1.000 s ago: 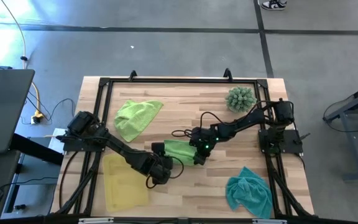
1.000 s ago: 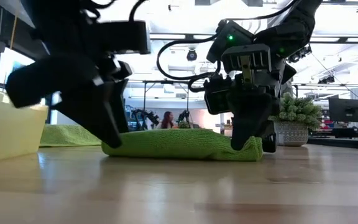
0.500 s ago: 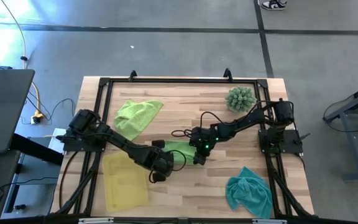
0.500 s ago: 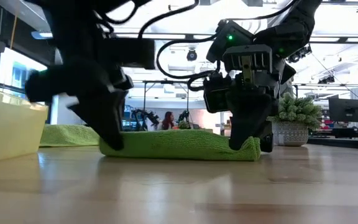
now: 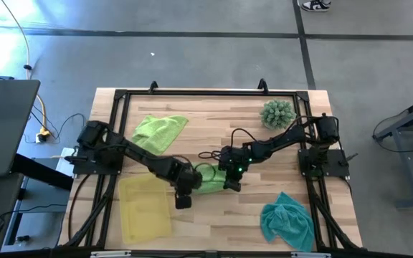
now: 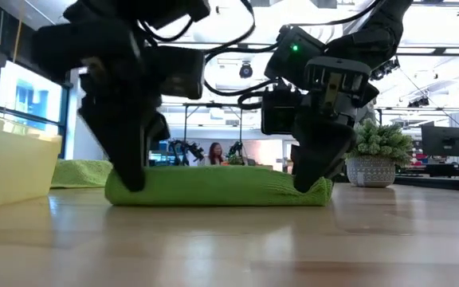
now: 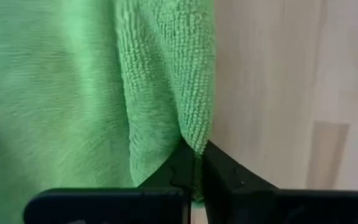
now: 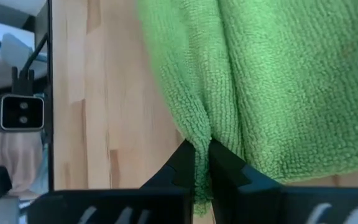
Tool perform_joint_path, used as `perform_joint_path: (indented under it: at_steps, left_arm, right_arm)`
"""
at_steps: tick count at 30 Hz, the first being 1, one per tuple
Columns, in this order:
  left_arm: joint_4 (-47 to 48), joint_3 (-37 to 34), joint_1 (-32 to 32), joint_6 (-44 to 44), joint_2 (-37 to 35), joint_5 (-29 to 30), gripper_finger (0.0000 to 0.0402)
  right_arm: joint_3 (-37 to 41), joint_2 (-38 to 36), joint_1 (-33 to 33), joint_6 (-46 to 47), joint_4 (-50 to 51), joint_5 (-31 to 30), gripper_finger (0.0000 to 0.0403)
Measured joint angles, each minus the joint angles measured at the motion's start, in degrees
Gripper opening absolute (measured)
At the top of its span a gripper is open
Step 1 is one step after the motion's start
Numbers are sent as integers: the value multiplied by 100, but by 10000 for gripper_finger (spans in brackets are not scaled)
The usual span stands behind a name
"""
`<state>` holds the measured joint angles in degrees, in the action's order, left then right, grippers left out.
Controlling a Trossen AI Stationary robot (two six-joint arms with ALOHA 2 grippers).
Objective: Roll microfiber towels into tight, uniform cylinder then place into a basket
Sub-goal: Roll the green microfiber towel
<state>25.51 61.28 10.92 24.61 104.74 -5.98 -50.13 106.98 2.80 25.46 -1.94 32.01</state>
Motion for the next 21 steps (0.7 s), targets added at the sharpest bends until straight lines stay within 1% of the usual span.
perform_joint_path:
  at_steps: [2, 4, 6, 7, 11, 14, 17, 21]
  left_arm:
    - [-428, -291, -119, 171, -167, -218, 4]
    - [-816, -684, -192, 394, -456, -237, 4]
    - [-1512, -1041, -239, 708, -658, -259, 4]
    - [-1686, -1231, -260, 850, -748, -259, 3]
    - [-2252, -1763, -302, 1479, -821, -256, 3]
    - [-2355, -1935, -369, 2061, -799, -357, 3]
    - [-2409, -2042, -471, 2217, -784, -671, 3]
    - [-2454, -2083, -562, 2126, -780, -895, 3]
  right_arm:
    - [0, 0, 27, -147, 8, 4, 12]
    - [0, -1, 67, -296, -54, -49, 12]
    - [0, -5, 115, -475, -53, -176, 12]
    - [2, -9, 134, -547, -81, -244, 12]
    - [2, -16, 196, -1049, -203, -605, 12]
    - [-2, -34, 252, -1641, -258, -923, 14]
    - [-11, -106, 309, -2326, -194, -1131, 35]
    - [0, -440, 335, -2796, 43, -1298, 96]
